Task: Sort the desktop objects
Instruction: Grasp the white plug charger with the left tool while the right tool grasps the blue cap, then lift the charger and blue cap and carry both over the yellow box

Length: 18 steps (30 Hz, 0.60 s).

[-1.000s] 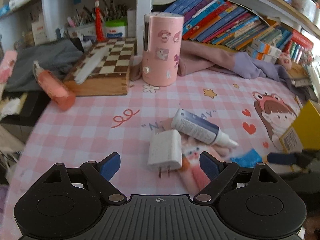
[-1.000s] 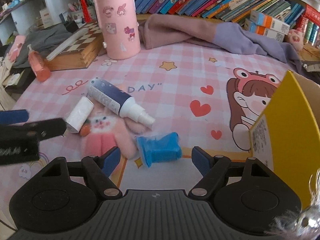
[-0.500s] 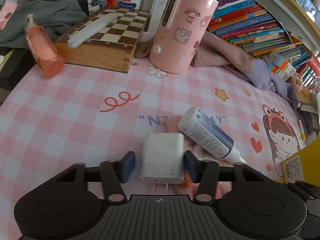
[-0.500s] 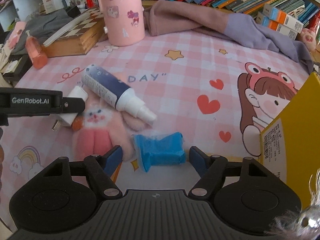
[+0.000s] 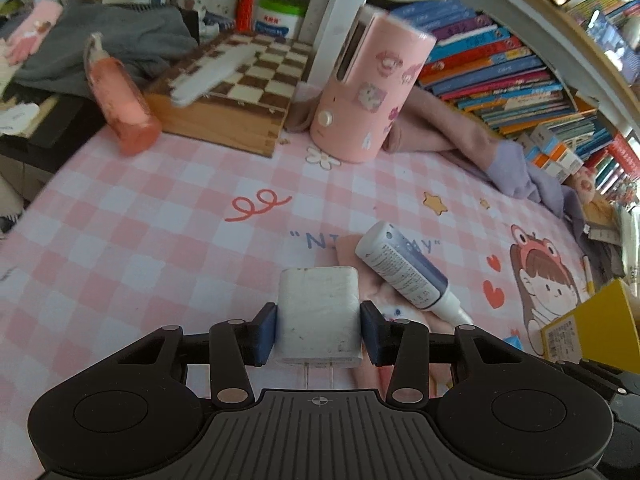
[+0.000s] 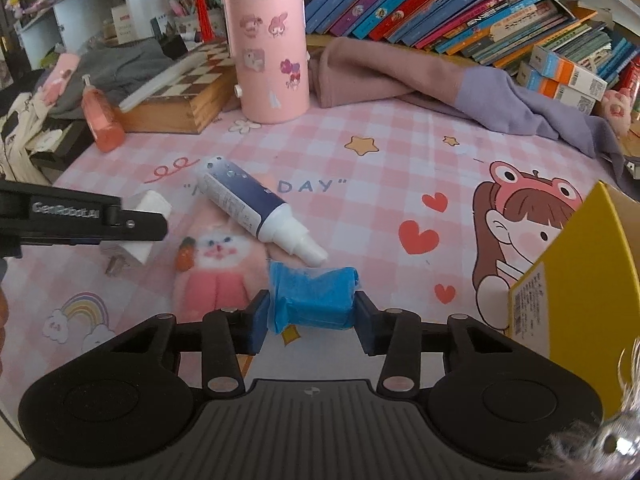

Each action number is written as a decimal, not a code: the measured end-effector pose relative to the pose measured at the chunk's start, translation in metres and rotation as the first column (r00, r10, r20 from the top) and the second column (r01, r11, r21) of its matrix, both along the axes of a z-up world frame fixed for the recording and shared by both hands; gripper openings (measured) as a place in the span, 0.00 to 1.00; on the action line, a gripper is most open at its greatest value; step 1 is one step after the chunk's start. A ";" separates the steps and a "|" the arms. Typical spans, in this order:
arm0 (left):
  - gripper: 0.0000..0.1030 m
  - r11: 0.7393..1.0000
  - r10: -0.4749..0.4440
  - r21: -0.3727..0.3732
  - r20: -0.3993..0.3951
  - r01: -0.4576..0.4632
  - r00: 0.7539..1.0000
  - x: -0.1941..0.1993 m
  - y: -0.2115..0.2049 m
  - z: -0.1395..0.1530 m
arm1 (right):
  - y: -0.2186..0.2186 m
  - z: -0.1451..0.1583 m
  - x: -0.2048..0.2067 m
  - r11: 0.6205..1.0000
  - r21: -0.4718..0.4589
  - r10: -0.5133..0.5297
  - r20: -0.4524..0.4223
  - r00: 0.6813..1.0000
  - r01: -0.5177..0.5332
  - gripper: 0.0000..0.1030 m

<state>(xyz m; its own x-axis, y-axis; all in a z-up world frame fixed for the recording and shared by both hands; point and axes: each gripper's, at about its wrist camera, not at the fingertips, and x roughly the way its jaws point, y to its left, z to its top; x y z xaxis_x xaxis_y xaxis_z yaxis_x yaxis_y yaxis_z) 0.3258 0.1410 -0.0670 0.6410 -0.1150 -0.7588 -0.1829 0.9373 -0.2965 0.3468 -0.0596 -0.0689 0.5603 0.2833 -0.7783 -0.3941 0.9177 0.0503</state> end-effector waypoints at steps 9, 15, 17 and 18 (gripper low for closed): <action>0.41 0.999 -0.041 0.026 0.075 0.039 0.996 -0.043 -0.005 0.029 | -0.008 0.019 -0.024 0.999 0.041 -0.028 0.026 0.999 0.027 0.38; 0.41 0.999 -0.048 0.010 0.114 0.047 0.992 -0.071 -0.006 0.044 | -0.010 0.037 -0.048 0.998 0.064 -0.029 0.070 0.997 0.025 0.38; 0.41 0.999 -0.052 0.001 0.128 0.052 0.990 -0.080 -0.006 0.049 | -0.011 0.043 -0.056 0.997 0.074 -0.031 0.081 0.996 0.025 0.38; 0.41 0.999 -0.053 -0.003 0.134 0.054 0.990 -0.086 -0.006 0.051 | -0.011 0.045 -0.061 0.997 0.078 -0.032 0.086 0.996 0.025 0.38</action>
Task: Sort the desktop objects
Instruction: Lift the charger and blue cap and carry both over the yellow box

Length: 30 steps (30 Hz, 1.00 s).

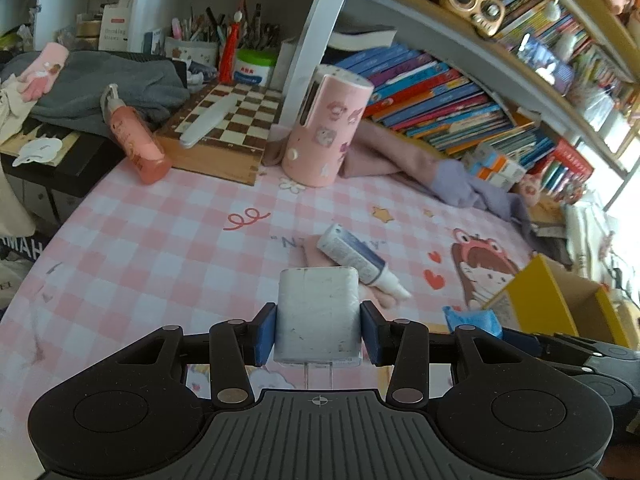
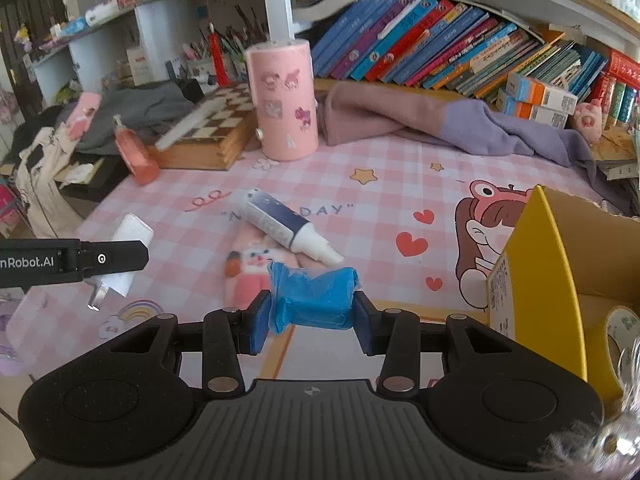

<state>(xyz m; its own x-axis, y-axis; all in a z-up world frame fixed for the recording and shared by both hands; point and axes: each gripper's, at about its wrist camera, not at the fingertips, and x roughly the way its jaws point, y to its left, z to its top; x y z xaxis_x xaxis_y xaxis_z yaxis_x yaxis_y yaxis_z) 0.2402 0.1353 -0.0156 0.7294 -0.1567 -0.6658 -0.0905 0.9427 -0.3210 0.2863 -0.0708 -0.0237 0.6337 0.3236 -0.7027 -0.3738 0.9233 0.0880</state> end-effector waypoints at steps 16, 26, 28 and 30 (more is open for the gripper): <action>0.41 0.999 -0.029 -0.042 0.037 0.031 0.999 -0.075 0.008 0.009 | 0.003 0.014 -0.068 1.000 0.010 -0.013 0.023 1.000 0.013 0.38; 0.41 0.997 -0.052 -0.052 0.044 0.054 0.998 -0.125 0.012 0.010 | 0.008 0.014 -0.117 0.999 0.021 -0.034 0.010 0.999 0.034 0.37; 0.41 0.997 -0.052 -0.056 0.049 0.055 0.997 -0.133 0.013 0.011 | 0.009 0.015 -0.125 0.999 0.028 -0.032 0.010 0.999 0.032 0.37; 0.41 0.997 -0.056 -0.054 0.055 0.059 0.997 -0.141 0.013 0.012 | 0.010 0.016 -0.134 0.999 0.031 -0.032 0.011 0.999 0.031 0.37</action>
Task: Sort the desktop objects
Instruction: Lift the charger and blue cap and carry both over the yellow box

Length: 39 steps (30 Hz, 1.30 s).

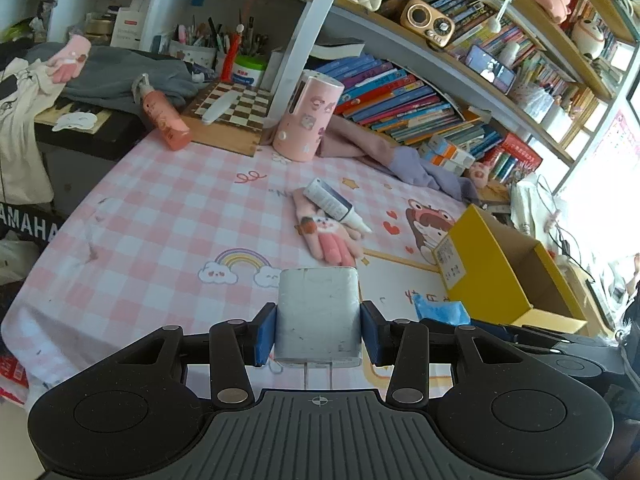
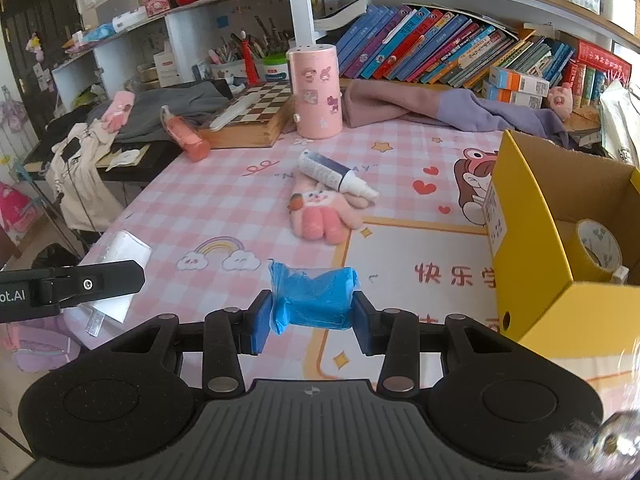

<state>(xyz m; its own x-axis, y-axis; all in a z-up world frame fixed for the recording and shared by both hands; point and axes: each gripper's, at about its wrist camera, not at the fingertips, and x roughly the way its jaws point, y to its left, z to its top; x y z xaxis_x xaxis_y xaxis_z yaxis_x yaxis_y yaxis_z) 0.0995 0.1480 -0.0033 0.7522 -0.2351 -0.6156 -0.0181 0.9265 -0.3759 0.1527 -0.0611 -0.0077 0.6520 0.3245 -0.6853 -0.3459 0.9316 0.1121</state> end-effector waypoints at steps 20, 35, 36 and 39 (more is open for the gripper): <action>0.41 0.999 -0.042 -0.017 0.004 0.042 0.999 -0.057 -0.003 0.002 | 0.001 -0.005 -0.074 1.000 -0.004 0.001 -0.008 1.000 -0.001 0.37; 0.41 0.982 -0.189 -0.010 0.003 0.189 0.982 -0.061 -0.041 0.000 | -0.030 -0.006 -0.111 0.995 -0.033 -0.097 -0.002 0.995 0.097 0.37; 0.41 0.979 -0.202 -0.010 0.003 0.202 0.979 -0.061 -0.045 0.000 | -0.033 -0.006 -0.112 0.994 -0.032 -0.109 -0.005 0.994 0.108 0.37; 0.41 0.972 -0.236 -0.006 0.002 0.236 0.972 -0.061 -0.053 0.000 | -0.043 -0.007 -0.116 0.988 -0.026 -0.151 -0.016 0.988 0.150 0.37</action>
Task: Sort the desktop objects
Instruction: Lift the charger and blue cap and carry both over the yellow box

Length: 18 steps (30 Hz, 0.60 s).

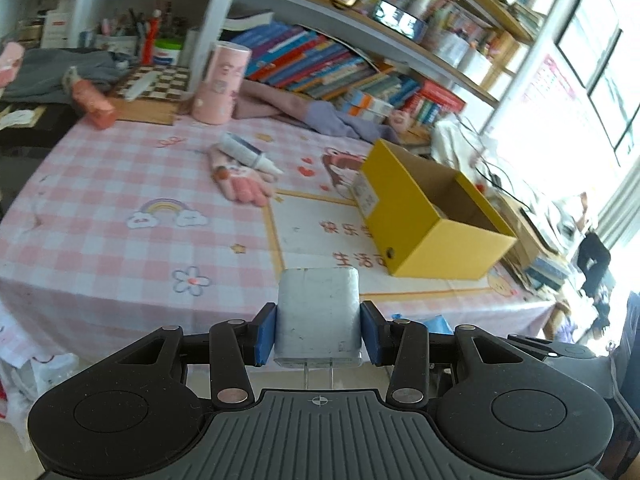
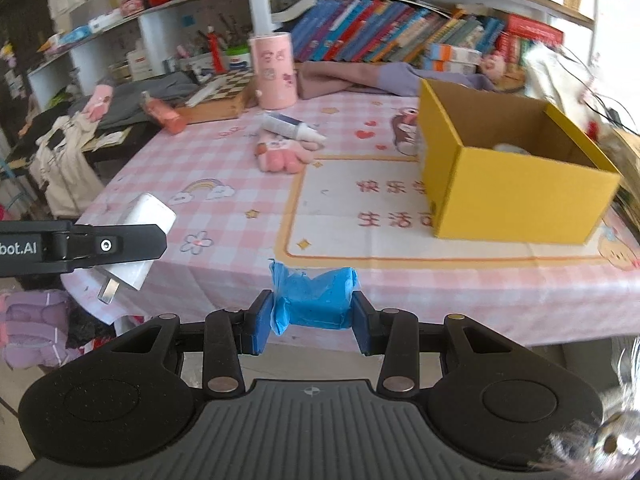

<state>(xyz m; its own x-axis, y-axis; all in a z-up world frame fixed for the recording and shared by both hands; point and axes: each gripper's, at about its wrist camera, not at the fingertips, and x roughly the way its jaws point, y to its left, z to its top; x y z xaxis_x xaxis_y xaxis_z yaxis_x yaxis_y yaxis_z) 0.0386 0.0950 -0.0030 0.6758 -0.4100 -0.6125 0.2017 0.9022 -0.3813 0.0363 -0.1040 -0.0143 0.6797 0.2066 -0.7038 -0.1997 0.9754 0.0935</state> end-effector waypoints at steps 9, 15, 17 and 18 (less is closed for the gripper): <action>0.41 0.994 -0.109 0.018 0.012 0.109 0.994 0.002 -0.028 0.002 | -0.023 0.001 -0.015 0.995 0.007 -0.095 -0.005 0.995 0.095 0.37; 0.41 0.987 -0.162 0.008 0.008 0.162 0.987 0.007 -0.045 0.000 | -0.039 0.000 -0.024 0.988 0.002 -0.157 -0.013 0.987 0.157 0.37; 0.41 0.983 -0.185 0.010 0.008 0.185 0.983 0.009 -0.052 0.000 | -0.045 0.000 -0.027 0.984 0.000 -0.178 -0.016 0.984 0.178 0.37; 0.41 0.981 -0.195 0.012 0.009 0.195 0.981 0.009 -0.056 0.000 | -0.048 0.000 -0.029 0.982 -0.001 -0.188 -0.017 0.982 0.188 0.37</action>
